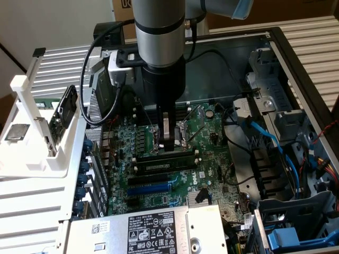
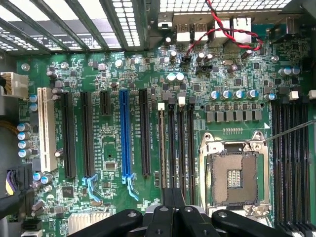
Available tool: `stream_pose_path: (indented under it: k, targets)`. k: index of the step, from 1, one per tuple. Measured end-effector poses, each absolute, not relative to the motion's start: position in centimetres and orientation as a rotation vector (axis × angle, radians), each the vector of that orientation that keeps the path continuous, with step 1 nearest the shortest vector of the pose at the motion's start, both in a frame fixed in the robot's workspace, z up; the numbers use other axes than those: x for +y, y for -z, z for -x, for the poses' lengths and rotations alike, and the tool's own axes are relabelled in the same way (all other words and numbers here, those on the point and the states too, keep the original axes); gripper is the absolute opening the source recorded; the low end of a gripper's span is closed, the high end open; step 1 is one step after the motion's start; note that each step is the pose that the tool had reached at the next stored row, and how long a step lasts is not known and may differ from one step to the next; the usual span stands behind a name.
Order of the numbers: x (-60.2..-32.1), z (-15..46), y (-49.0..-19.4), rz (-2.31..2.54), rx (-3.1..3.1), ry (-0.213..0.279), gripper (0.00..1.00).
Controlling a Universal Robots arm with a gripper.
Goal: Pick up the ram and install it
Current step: 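Press down the ram until it locks into place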
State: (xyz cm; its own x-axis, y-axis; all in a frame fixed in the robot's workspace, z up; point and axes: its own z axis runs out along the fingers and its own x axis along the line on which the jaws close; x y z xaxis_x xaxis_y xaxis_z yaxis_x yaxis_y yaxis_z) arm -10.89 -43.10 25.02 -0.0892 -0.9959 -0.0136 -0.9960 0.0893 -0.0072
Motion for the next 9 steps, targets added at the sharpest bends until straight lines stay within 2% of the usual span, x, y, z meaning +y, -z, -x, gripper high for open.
stream_pose_path:
  k: [9]
  targets:
    - [-43.11,10.89,-25.03,1.899,2.483,-0.005,0.10]
